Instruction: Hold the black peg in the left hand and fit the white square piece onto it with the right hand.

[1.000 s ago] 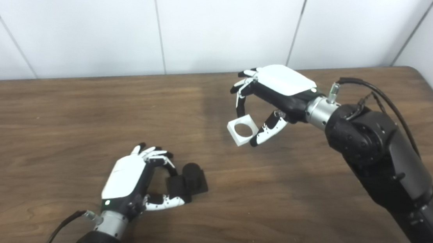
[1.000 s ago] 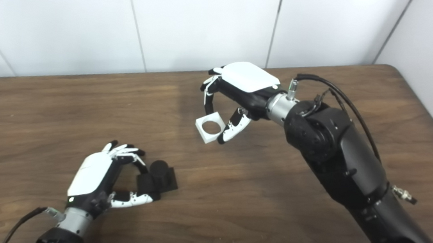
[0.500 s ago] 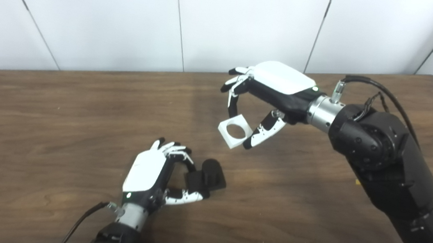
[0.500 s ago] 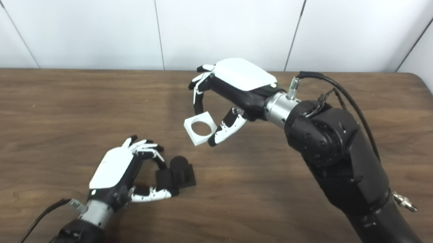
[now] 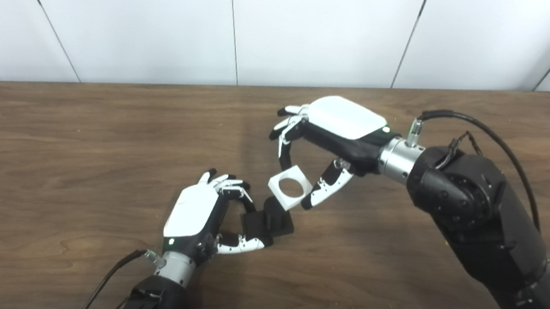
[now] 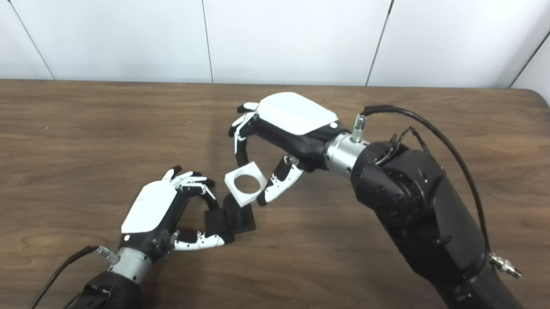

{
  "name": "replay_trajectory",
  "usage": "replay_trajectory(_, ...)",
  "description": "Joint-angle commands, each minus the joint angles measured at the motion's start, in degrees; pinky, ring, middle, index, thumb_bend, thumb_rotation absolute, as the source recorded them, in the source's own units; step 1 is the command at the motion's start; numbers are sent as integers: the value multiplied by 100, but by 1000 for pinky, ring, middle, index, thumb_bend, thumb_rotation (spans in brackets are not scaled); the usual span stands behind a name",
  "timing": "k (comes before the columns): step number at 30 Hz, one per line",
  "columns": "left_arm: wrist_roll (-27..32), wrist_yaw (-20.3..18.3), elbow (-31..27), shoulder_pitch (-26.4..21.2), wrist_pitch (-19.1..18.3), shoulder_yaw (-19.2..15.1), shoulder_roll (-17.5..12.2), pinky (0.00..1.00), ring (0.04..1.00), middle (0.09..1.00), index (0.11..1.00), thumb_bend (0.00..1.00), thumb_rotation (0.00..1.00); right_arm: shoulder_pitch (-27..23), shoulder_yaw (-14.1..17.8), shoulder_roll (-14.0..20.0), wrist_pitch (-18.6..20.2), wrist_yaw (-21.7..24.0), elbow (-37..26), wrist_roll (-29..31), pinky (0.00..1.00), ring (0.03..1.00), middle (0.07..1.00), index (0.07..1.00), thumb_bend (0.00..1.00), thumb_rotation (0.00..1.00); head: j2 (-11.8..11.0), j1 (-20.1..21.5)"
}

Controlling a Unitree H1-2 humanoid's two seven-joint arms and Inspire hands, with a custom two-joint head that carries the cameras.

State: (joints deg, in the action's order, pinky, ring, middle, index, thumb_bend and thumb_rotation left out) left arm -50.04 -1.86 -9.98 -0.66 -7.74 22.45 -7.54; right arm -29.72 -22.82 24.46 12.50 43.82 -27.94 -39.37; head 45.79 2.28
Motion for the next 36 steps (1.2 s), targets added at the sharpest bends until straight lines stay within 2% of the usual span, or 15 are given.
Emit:
replay_trajectory(1, -2, -202, 128, 36, -18, 152, 31, 1000, 874, 775, 485, 522, 54, -131, 30, -50, -182, -142, -27, -48, 953, 933, 808, 485, 524, 136, 9, 3)
replay_trajectory(20, -27, -137, 151, 4, -76, 220, 42, 1000, 866, 774, 485, 523, 53, -41, -50, -401, -478, -315, 448, -192, 985, 943, 822, 485, 522, 135, 0, 46)
replay_trajectory(36, -8, -175, 118, -9, -124, 220, 35, 1000, 872, 775, 485, 522, 54, -59, 9, -349, -593, -375, 607, -276, 975, 940, 813, 484, 523, 134, -10, 102)
